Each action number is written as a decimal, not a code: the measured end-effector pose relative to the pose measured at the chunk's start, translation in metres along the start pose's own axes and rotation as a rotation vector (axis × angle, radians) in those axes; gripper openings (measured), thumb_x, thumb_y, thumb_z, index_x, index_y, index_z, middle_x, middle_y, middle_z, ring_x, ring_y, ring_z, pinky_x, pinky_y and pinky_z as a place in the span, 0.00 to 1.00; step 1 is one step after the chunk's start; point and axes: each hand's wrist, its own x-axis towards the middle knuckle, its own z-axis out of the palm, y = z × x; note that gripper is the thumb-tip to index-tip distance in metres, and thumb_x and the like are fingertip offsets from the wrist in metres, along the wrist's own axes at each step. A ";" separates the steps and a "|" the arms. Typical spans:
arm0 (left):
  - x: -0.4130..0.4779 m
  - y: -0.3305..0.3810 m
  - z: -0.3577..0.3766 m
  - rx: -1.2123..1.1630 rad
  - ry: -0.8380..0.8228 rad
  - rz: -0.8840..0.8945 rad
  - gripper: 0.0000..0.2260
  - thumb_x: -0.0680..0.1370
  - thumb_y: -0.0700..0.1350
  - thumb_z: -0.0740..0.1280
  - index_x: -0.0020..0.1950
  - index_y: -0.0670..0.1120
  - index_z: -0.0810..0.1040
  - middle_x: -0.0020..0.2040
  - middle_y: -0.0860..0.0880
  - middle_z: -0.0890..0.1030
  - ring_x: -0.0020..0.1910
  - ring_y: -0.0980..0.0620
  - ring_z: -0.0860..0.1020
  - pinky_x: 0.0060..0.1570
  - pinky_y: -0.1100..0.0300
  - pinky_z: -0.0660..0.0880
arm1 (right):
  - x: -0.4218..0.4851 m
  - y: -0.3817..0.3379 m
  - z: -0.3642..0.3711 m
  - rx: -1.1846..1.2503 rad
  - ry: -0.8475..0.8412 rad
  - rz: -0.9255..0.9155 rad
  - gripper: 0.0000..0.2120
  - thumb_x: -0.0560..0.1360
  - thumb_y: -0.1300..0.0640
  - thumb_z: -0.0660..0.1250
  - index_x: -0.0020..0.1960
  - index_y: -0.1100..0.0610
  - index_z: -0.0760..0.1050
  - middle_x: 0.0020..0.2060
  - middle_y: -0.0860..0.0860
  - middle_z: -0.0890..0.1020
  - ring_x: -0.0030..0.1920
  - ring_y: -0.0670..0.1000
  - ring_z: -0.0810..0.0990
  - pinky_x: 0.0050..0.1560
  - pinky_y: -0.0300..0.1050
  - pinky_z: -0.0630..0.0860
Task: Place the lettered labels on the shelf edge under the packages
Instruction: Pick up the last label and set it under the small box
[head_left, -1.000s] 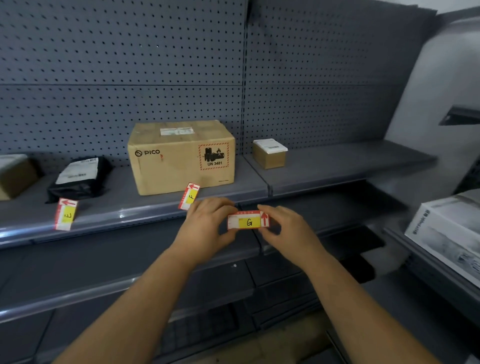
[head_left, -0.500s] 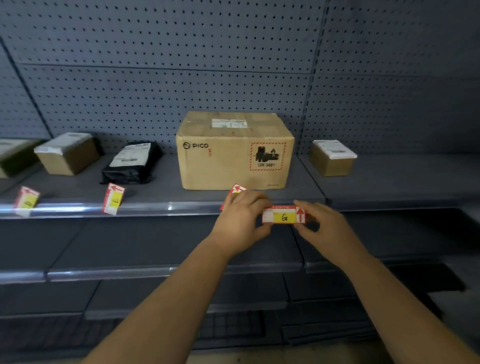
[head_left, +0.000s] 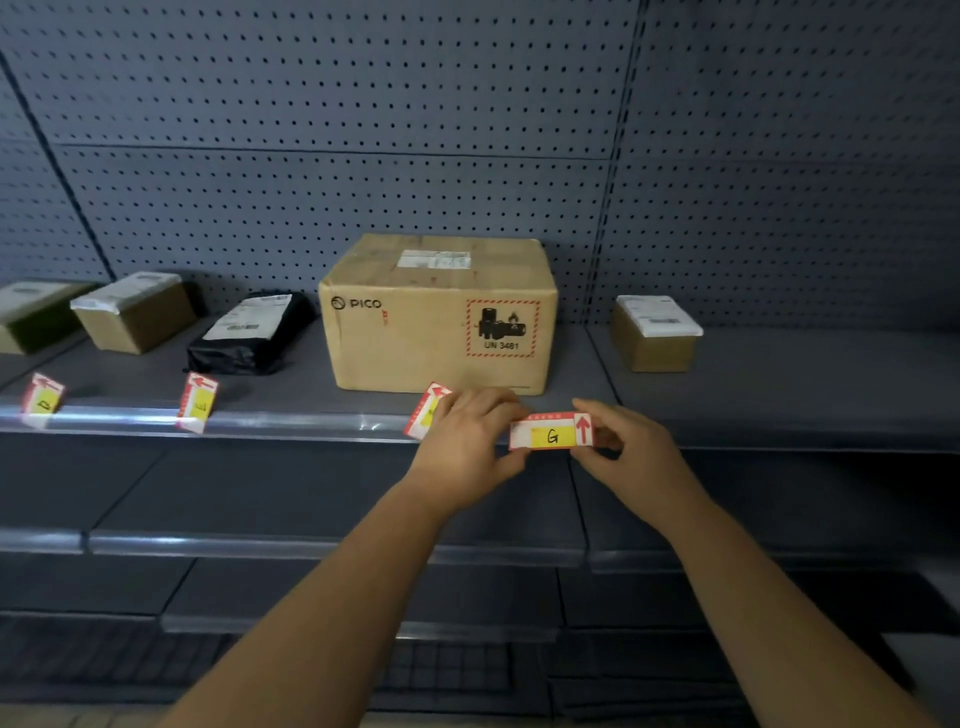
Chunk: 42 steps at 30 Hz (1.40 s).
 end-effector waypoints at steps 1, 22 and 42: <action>0.005 0.007 0.004 -0.001 0.006 -0.006 0.17 0.71 0.52 0.69 0.59 0.52 0.76 0.60 0.53 0.76 0.60 0.53 0.71 0.61 0.55 0.62 | 0.000 0.004 -0.007 0.023 0.009 0.018 0.24 0.73 0.58 0.72 0.67 0.46 0.72 0.51 0.43 0.78 0.51 0.35 0.76 0.51 0.32 0.73; 0.064 0.099 0.104 -0.049 0.041 -0.089 0.18 0.71 0.53 0.70 0.59 0.51 0.74 0.56 0.52 0.77 0.56 0.51 0.73 0.55 0.55 0.67 | 0.005 0.097 -0.098 0.113 0.146 0.265 0.17 0.79 0.61 0.63 0.65 0.47 0.75 0.47 0.42 0.77 0.48 0.39 0.76 0.42 0.29 0.70; 0.084 0.121 0.172 0.156 -0.093 -0.095 0.18 0.75 0.54 0.65 0.63 0.50 0.75 0.59 0.50 0.75 0.60 0.48 0.70 0.59 0.52 0.64 | 0.032 0.149 -0.119 -0.030 0.171 0.293 0.13 0.79 0.64 0.60 0.60 0.52 0.75 0.49 0.48 0.78 0.48 0.43 0.77 0.45 0.33 0.72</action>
